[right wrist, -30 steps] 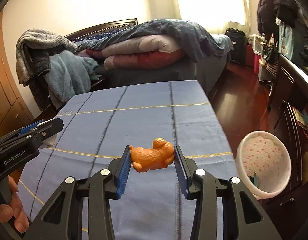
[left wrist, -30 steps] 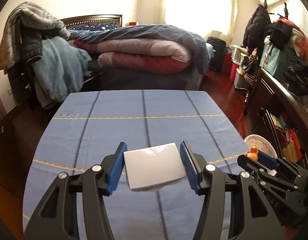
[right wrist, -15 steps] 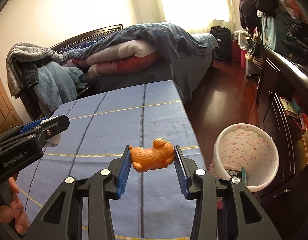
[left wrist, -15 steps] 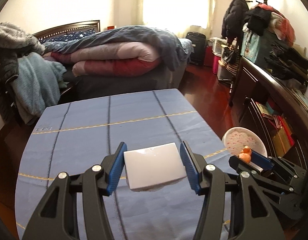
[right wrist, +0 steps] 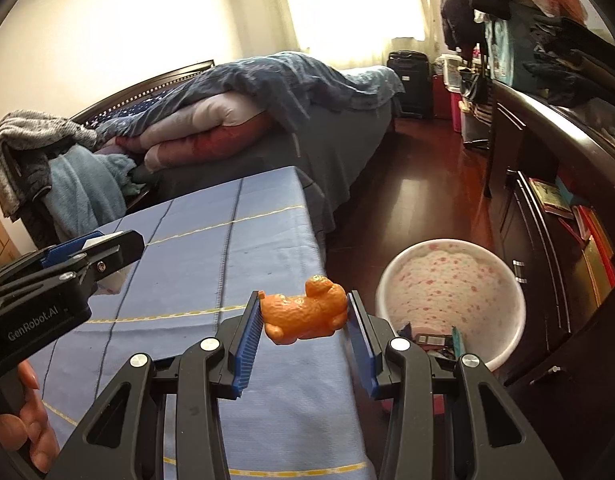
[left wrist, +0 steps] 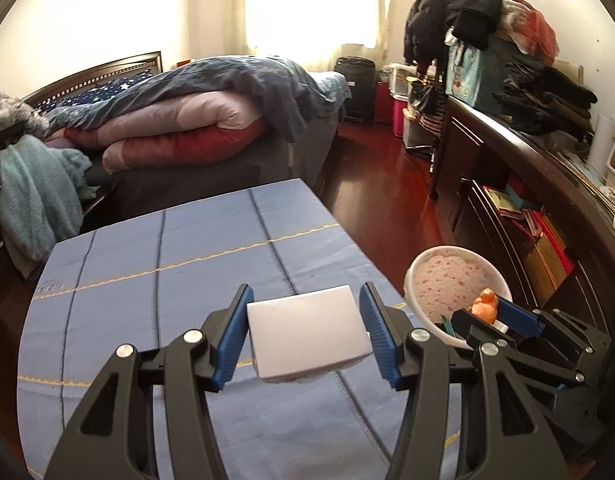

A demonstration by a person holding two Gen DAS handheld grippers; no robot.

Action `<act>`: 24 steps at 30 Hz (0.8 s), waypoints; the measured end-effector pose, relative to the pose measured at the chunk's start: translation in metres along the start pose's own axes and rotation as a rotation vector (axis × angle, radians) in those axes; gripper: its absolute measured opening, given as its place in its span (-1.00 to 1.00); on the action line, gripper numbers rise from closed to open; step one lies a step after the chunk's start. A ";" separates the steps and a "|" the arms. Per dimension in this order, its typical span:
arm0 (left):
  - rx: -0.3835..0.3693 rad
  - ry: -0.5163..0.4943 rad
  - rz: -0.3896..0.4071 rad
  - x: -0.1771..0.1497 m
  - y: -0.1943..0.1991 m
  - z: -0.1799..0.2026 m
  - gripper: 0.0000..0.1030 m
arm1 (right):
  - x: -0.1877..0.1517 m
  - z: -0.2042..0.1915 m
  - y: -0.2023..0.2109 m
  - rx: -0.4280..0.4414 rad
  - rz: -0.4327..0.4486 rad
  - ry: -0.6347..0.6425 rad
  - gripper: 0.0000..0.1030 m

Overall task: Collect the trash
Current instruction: 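Carry both items to the wastebasket and open both tools to drop them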

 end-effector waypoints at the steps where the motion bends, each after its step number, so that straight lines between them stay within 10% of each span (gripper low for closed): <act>1: -0.005 -0.009 -0.001 0.001 -0.002 0.005 0.08 | 0.000 0.004 0.000 -0.005 0.002 -0.005 -0.18; 24: -0.171 -0.258 0.004 0.034 -0.056 0.144 0.08 | 0.003 0.145 0.000 -0.195 0.028 -0.232 -0.18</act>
Point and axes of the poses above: each gripper's, at about its wrist camera, not at the fingertips, and y roughly against the way its jaws point, z to its right, x to its top, the point moved 6 cm from there along -y, roughly the way its jaws point, and after that the axes turned 9 degrees about -z, right-handed, at the moved point
